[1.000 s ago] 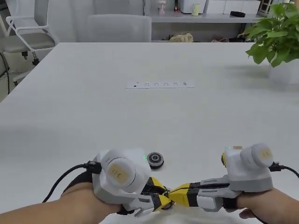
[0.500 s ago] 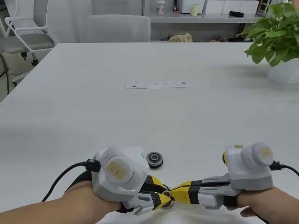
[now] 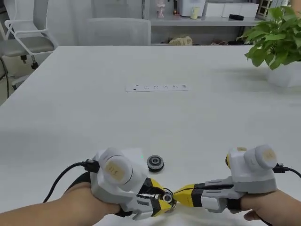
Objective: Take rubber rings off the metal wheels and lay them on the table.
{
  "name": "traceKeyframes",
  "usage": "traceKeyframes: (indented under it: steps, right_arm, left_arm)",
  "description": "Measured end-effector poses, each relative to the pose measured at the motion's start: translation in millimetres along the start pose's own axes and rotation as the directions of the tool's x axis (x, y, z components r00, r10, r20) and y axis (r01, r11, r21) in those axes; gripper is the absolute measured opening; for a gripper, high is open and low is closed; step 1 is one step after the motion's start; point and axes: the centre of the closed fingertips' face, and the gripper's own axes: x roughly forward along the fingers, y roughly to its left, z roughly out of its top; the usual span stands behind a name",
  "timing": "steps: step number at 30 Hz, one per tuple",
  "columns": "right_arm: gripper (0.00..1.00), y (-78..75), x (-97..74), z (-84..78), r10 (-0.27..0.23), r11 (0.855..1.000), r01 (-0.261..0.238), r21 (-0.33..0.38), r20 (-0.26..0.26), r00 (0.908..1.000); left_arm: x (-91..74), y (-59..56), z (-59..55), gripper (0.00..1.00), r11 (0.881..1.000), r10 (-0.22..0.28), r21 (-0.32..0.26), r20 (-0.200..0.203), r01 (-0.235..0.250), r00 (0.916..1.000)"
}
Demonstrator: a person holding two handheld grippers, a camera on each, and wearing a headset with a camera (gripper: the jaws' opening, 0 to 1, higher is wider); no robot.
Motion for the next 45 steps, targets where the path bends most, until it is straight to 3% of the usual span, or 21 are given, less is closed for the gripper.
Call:
traceKeyframes:
  steps: [10,20,34,45]
  right_arm:
    - [0.0,-1.0,-3.7,3.7,-0.007,1.0,0.007,0.009,0.016,0.9998]
    - [0.0,4.0,-5.5,8.3,0.005,1.0,-0.005,0.003,0.024,0.9997]
    - [0.0,14.6,-5.0,15.0,0.043,0.999,-0.043,-0.009,0.025,0.9988]
    - [0.0,15.6,-2.5,29.7,0.059,0.998,-0.058,-0.03,0.027,0.9979]
  left_arm:
    - [-11.4,-8.7,7.7,0.27,1.0,-0.025,0.001,0.013,0.025,0.9996]
    - [-33.6,-11.5,16.0,0.35,1.0,-0.02,-0.022,0.047,0.021,0.9987]
    - [-71.9,-6.4,23.0,0.47,0.997,0.041,-0.071,0.098,-0.034,0.9943]
    - [-94.3,-0.8,20.7,0.56,0.99,0.099,-0.116,0.123,-0.085,0.9874]
